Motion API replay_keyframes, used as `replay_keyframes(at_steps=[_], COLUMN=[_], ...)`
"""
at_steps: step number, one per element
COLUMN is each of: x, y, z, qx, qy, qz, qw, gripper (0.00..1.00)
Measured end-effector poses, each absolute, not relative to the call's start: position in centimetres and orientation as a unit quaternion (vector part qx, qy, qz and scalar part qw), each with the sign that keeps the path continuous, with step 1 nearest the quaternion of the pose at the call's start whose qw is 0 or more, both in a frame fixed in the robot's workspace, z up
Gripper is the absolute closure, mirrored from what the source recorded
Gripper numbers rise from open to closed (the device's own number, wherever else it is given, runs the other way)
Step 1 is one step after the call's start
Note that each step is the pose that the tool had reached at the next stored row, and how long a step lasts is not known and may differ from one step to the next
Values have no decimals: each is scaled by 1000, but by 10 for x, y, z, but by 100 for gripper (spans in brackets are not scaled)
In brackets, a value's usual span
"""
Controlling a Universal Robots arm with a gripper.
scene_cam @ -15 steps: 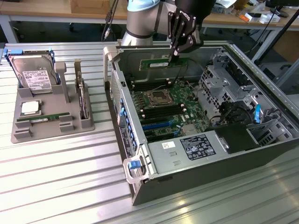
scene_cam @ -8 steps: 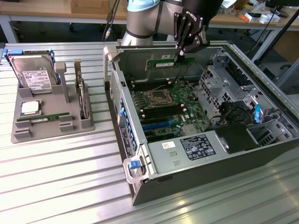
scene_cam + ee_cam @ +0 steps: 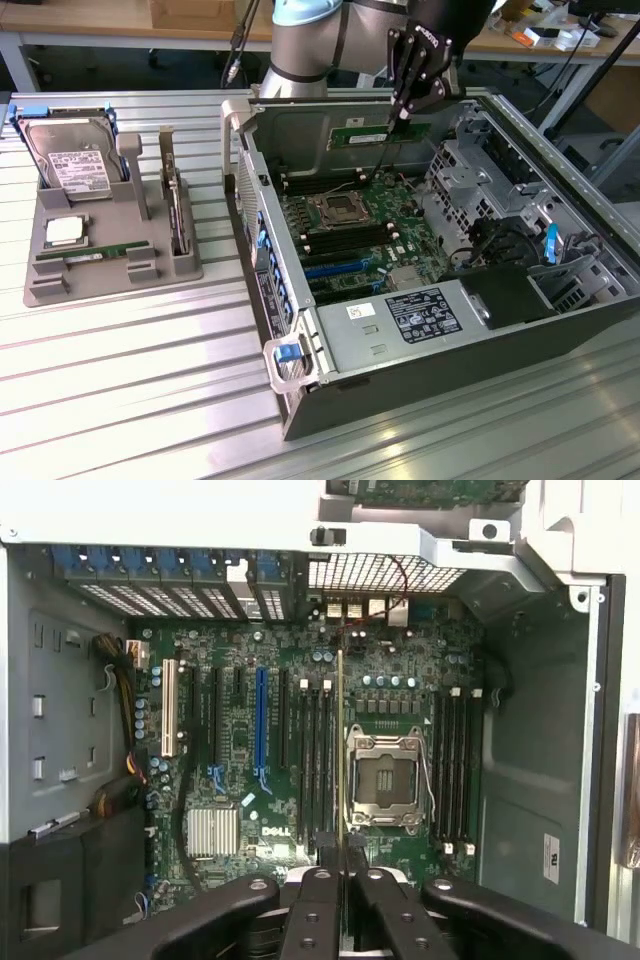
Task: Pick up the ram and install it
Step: 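Pick up the ram and move it above insertion slot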
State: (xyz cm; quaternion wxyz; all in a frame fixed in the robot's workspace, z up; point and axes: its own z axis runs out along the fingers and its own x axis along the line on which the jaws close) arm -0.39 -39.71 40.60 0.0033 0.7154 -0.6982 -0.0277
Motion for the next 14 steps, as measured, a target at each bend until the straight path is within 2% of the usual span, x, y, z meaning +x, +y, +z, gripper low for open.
replay_keyframes(at_steps=[14], x=[25], y=[-397], z=[404], qx=[715], qy=[-698], qz=[-28], qw=[3], gripper=[88])
